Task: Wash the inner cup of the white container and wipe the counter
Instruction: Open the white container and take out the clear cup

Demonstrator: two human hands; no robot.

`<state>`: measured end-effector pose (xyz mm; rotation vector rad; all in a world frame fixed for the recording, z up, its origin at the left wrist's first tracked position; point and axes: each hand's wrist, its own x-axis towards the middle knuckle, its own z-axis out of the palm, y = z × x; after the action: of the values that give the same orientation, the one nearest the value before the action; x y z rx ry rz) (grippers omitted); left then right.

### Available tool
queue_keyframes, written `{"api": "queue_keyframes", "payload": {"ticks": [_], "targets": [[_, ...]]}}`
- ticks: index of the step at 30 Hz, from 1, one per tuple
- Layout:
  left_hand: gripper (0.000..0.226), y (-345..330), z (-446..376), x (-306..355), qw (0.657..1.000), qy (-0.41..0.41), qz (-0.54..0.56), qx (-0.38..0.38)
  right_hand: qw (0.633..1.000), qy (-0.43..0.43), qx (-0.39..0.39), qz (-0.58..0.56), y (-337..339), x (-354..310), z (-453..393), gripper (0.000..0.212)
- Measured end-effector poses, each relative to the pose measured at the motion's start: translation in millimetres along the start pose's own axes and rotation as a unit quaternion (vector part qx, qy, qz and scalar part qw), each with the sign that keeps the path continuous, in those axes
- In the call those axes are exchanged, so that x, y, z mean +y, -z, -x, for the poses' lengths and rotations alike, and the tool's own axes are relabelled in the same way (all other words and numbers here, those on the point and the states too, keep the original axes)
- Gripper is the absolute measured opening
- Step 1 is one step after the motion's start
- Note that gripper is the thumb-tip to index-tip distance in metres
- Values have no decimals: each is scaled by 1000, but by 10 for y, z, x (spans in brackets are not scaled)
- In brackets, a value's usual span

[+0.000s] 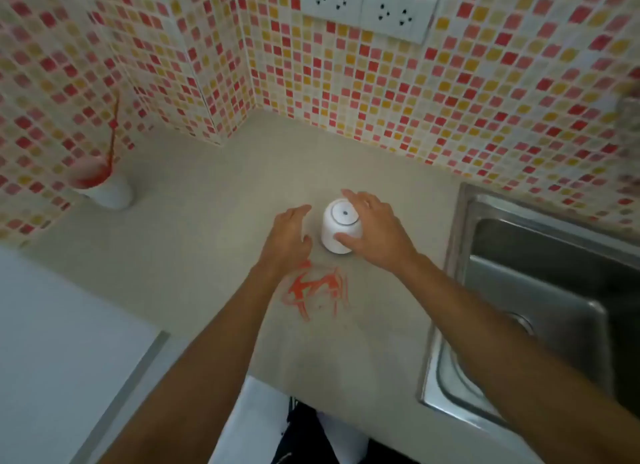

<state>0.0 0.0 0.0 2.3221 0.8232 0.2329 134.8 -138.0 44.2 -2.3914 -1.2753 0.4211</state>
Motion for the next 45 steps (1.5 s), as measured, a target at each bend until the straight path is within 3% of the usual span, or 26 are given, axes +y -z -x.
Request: {"api": "queue_keyframes", "payload": {"ticks": [4, 8, 12, 17, 21, 34, 45], "targets": [[63, -128, -75, -138, 997, -4, 23, -70, 999, -33, -2, -44, -209, -46, -82, 86], [61, -217, -139, -113, 990, -46, 89, -104, 993, -49, 46, -93, -370, -32, -135, 85], [61, -278, -204, -26, 985, -54, 130, -101, 978, -125, 82, -149, -364, -88, -189, 79], [82, -432, -273, 64, 984, -57, 135, -98, 950, -215, 134, -182, -301, -31, -203, 77], [79, -424, -294, 341, 979, -40, 178, -88, 938, -251, 152, -187, -135, 12, -165, 74], [102, -307, -204, 706, 959, -60, 224, -162, 969, -154, 114, -154, 439, 243, 48, 65], [98, -254, -163, 680, 938, -56, 289, -186, 990, -36, 4, -137, 882, 205, 71, 58]]}}
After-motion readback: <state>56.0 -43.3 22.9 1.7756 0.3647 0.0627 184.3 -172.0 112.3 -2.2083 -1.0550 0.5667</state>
